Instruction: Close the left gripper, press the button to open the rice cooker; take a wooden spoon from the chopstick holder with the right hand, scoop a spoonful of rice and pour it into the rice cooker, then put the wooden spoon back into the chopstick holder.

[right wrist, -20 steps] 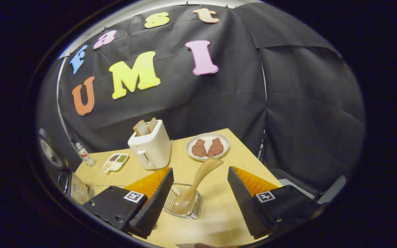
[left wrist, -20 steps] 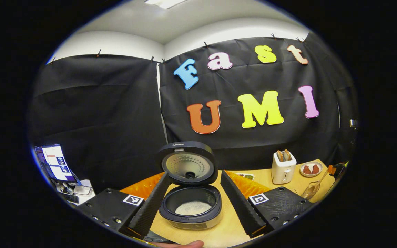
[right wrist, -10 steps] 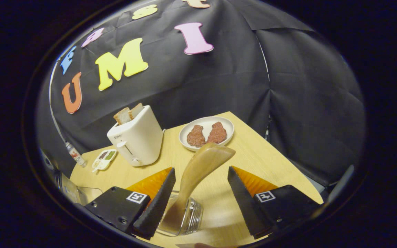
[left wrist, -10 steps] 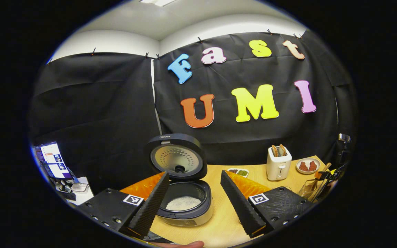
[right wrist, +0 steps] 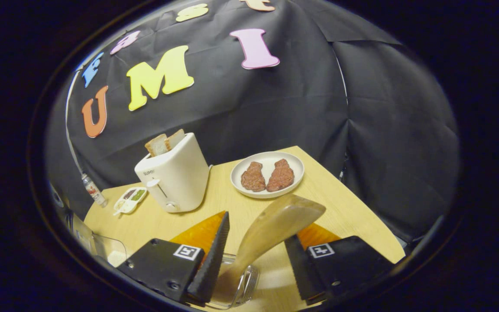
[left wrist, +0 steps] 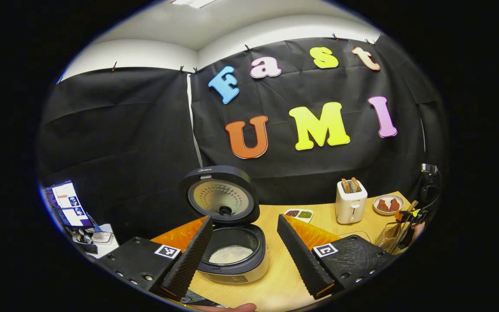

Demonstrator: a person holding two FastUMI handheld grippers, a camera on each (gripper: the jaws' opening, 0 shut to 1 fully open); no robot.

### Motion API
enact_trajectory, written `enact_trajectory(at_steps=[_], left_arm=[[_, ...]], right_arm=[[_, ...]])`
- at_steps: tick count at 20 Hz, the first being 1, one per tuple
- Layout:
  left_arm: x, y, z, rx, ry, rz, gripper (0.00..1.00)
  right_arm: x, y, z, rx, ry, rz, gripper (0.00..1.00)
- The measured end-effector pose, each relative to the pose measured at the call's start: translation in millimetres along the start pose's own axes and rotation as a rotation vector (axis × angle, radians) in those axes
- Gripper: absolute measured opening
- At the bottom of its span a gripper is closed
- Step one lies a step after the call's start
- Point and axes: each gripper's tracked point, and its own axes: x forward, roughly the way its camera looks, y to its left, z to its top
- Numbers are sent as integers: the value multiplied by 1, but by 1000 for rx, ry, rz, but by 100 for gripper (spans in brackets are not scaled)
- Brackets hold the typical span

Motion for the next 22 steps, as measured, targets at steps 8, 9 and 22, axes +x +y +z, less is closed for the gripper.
enact_trajectory(at_steps=[8, 9, 22], left_arm=[[2, -4, 1, 9, -1, -13, 95], [1, -3, 0, 10, -2, -13, 95], [-8, 21, -8, -19, -3, 4, 95]], right_arm=[[-2, 23, 6, 8, -10, 79, 29], [-5, 28, 6, 5, -8, 93, 27], [-83, 59, 76, -115, -180, 124, 22]])
